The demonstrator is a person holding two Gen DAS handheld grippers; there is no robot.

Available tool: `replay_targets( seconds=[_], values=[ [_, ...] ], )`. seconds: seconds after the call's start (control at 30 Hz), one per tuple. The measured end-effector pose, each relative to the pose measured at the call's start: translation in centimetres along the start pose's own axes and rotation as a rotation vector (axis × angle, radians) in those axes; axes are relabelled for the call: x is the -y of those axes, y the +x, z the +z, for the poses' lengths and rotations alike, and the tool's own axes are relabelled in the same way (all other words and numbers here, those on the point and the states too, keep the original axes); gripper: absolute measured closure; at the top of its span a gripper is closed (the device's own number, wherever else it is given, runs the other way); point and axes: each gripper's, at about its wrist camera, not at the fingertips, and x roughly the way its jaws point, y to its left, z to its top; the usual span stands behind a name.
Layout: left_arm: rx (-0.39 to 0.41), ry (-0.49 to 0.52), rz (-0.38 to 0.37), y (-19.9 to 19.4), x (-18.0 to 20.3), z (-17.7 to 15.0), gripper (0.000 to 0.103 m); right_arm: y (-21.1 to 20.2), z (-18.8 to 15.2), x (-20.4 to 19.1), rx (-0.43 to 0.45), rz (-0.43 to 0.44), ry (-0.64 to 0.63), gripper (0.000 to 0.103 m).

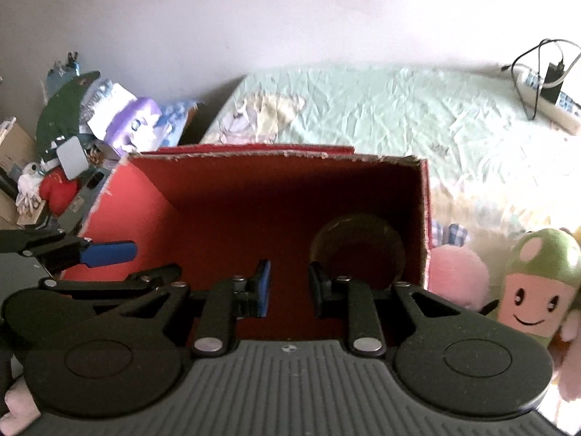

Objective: Organize objects
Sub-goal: 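Withdraw the right gripper from the box toward the pinecone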

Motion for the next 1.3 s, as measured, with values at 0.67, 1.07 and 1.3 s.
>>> replay_targets(
  seconds=[0.67,1.07,1.3],
  values=[
    [0.086,-0.162,0.092,-9.8,3.0,-6.8,0.051,-9.2,-6.0,2.7,0.115,0.202,-0.034,0.077],
    [0.051,-0.255,0.069,-11.1,3.2,-12.3,0.051,-8.5,-10.1,3.6,0.029,0.35,-0.006,0.077],
    [0.078,-0.234,-0.035,-10.7,2.6,-15.7,0.026,-6.1,-10.9,2.4,-0.068,0.441,0.063,0.069]
  ],
)
